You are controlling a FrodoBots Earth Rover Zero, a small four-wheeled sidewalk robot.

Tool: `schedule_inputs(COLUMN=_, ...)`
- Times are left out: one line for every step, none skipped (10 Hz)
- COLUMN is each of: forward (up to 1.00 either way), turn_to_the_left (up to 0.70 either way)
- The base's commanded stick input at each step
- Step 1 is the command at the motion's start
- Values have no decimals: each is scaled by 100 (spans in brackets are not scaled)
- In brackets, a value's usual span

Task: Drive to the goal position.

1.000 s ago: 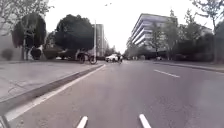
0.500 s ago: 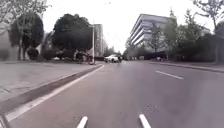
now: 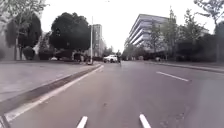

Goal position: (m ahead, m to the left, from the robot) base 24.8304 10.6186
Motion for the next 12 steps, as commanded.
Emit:
schedule_inputs(forward=70, turn_to_the_left=0)
schedule_inputs(forward=70, turn_to_the_left=0)
schedule_inputs(forward=70, turn_to_the_left=0)
schedule_inputs(forward=70, turn_to_the_left=0)
schedule_inputs(forward=70, turn_to_the_left=0)
schedule_inputs(forward=70, turn_to_the_left=0)
schedule_inputs(forward=70, turn_to_the_left=0)
schedule_inputs(forward=70, turn_to_the_left=0)
schedule_inputs(forward=70, turn_to_the_left=0)
schedule_inputs(forward=70, turn_to_the_left=0)
schedule_inputs(forward=70, turn_to_the_left=0)
schedule_inputs(forward=70, turn_to_the_left=0)
